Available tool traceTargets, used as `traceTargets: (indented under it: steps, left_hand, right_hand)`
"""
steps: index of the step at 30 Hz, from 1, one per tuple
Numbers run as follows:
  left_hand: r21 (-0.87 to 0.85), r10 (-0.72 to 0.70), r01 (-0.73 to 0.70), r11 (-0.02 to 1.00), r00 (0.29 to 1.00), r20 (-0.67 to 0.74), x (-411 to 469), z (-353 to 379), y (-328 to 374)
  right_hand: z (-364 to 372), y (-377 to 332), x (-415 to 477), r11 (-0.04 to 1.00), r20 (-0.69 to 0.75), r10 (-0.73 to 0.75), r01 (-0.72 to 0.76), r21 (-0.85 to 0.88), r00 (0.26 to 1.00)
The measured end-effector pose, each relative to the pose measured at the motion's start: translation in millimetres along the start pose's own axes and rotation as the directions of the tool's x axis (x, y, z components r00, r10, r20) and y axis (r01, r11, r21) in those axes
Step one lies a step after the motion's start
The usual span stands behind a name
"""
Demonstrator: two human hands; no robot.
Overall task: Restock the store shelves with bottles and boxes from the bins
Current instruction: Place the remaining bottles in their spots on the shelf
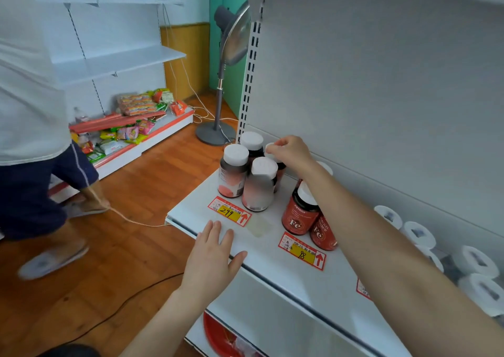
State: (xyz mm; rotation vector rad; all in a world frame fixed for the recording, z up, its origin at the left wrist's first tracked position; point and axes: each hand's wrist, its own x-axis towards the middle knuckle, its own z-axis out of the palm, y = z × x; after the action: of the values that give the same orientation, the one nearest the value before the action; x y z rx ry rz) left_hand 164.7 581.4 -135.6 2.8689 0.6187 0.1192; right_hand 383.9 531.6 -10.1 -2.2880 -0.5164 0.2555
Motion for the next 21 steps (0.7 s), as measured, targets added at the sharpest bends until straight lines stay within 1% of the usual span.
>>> traceTargets:
  steps: [3, 7, 11, 16, 21]
  left_hand:
    - [0.003, 0.01, -0.01, 1.0, 1.0, -0.013, -0.2, -0.9, 0.7]
    - [0.058, 0.041, -0.039, 0.998, 0.999, -0.036, -1.0, -2.2, 0.8]
    - [0.092, 0.118, -0.11, 0.99, 0.989, -0.084, -7.1, -6.6, 4.6]
    - [0.088, 0.278, -0.264, 0.96, 0.929, -0.244, -38.6, -16.9, 16.2]
    - [0.057, 0.351, -0.351, 0.935, 0.885, -0.306, -86.9, -21.0, 31.3]
  right_hand:
    - [0.3, -0.8, -0.5, 1.0, -0.012, -0.016, 0.015, -0.016, 1.0]
    - [-3.6, -2.8, -4.3, 0.997, -0.027, -0.046, 0.044, -0.056, 0.999]
    - [-10.9, 0.2, -15.1, 0.983, -0.104, -0.158, 0.146, -0.115, 0.982]
    - [-19.1, 2.6, -46.7, 0.965, -0.145, -0.232, 0.209, -0.16, 0.962]
    - [-24.4, 12.6, -102.1, 0.953, -0.157, -0.278, 0.251, -0.172, 0.948]
